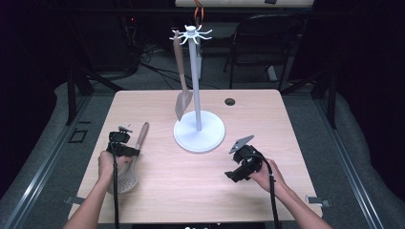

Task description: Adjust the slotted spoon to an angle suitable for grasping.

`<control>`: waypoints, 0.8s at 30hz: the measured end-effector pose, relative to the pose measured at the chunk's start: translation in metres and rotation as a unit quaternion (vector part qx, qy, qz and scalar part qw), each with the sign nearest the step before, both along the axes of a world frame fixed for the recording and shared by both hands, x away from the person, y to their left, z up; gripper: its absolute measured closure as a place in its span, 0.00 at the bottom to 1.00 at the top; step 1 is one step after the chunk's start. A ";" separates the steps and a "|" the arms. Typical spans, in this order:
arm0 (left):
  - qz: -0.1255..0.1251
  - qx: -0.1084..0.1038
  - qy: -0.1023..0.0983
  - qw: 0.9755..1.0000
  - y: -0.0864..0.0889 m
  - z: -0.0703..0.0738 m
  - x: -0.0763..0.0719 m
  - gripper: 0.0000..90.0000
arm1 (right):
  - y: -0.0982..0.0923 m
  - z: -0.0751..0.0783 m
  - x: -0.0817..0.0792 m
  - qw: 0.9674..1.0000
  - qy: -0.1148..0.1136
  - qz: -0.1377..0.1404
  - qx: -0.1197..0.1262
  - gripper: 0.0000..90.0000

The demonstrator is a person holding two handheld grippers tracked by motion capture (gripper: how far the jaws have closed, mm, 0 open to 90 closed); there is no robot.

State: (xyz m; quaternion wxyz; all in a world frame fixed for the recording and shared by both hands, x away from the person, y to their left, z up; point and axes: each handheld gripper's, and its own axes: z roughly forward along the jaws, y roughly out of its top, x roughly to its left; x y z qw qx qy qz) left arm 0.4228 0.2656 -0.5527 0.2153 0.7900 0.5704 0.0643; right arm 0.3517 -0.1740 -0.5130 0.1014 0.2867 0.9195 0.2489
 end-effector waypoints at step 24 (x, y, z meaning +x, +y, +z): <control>-0.038 0.026 0.025 0.999 0.009 0.004 -0.029 0.85 | 0.004 0.000 0.002 1.000 0.000 0.007 -0.005 0.16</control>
